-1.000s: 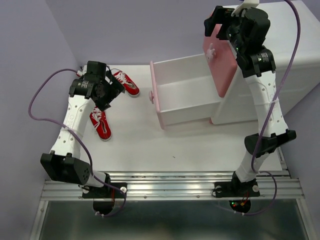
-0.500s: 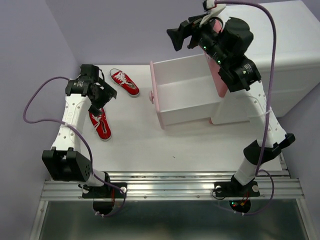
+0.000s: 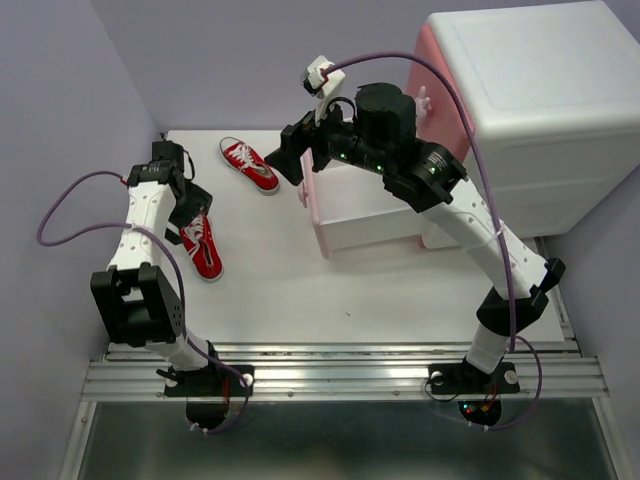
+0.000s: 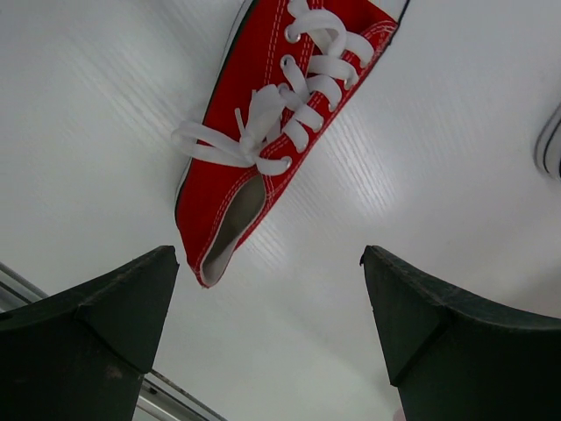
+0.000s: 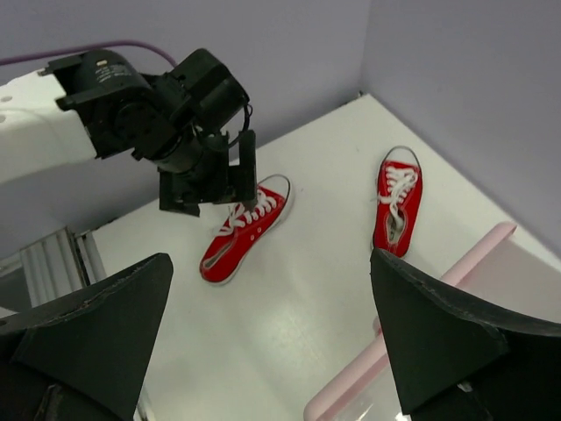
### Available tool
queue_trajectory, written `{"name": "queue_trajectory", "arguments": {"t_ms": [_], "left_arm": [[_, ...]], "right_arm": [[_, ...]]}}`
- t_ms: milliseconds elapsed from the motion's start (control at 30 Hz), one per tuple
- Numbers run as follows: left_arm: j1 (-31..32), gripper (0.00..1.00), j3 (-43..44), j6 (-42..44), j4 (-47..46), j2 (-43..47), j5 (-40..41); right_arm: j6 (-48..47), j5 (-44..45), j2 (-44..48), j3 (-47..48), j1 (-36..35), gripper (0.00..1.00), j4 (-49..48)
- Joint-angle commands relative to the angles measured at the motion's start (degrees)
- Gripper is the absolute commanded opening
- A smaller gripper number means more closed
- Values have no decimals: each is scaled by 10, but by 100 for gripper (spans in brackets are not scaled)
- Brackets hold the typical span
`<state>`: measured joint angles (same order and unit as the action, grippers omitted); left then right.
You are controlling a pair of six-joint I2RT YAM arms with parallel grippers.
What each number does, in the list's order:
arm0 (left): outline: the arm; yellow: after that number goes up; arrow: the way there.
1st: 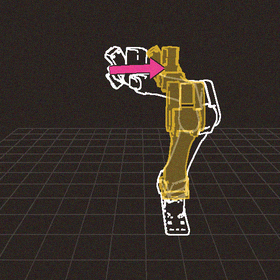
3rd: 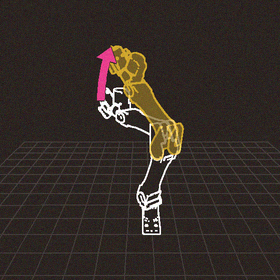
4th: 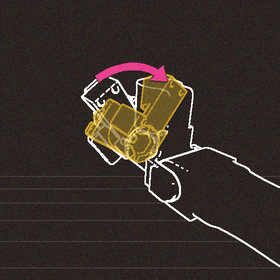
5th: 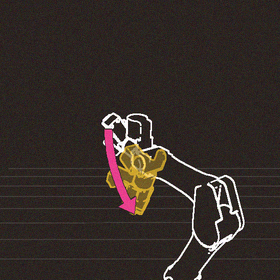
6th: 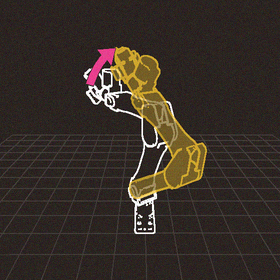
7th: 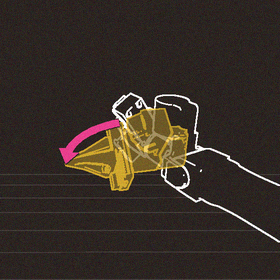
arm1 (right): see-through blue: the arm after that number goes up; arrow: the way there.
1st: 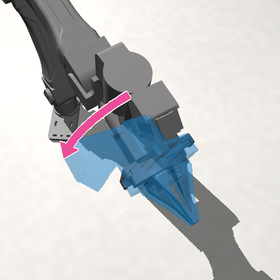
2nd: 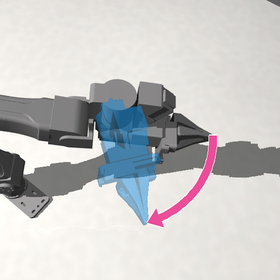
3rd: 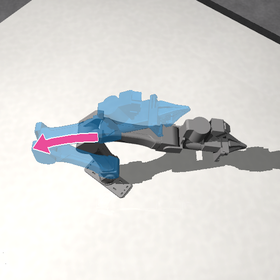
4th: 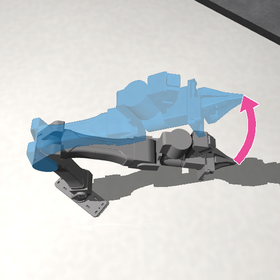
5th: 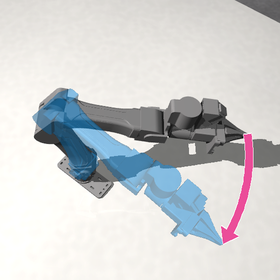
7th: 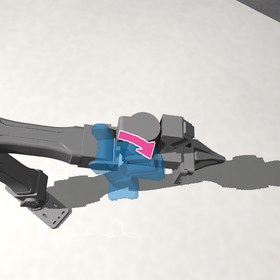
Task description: Place and organize the shoes in the shoe cabinet
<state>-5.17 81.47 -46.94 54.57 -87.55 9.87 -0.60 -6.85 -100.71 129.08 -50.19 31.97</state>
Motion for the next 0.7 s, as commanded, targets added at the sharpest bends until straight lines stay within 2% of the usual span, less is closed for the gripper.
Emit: {"name": "queue_trajectory", "arguments": {"t_ms": [0, 200, 367, 467, 500, 533, 567, 667], "left_arm": [[-7, 98, -10, 17, -17, -42, 35], [-11, 96, -6, 41, -18, -85, 95], [-12, 90, -46, 45, -60, -110, 60], [-11, 72, -47, 64, -81, -119, 47], [-11, 42, -42, 71, -79, -126, 52], [-11, 24, -40, 78, -78, -129, 52], [-11, 0, -29, 83, -65, -133, 52], [-10, 0, -17, 94, -57, -123, 40]], "right_arm": [[44, 44, 45, -8, 0, 100, 41], [47, 66, 61, -6, -5, 100, 91], [50, 85, 84, -30, -5, 100, 104], [52, 84, 95, -45, -5, 100, 118], [53, 83, 96, -45, -5, 100, 122], [54, 82, 96, -45, -5, 100, 130], [54, 81, 96, -45, -5, 100, 135], [60, 77, 91, -45, -5, 100, 149]]}}
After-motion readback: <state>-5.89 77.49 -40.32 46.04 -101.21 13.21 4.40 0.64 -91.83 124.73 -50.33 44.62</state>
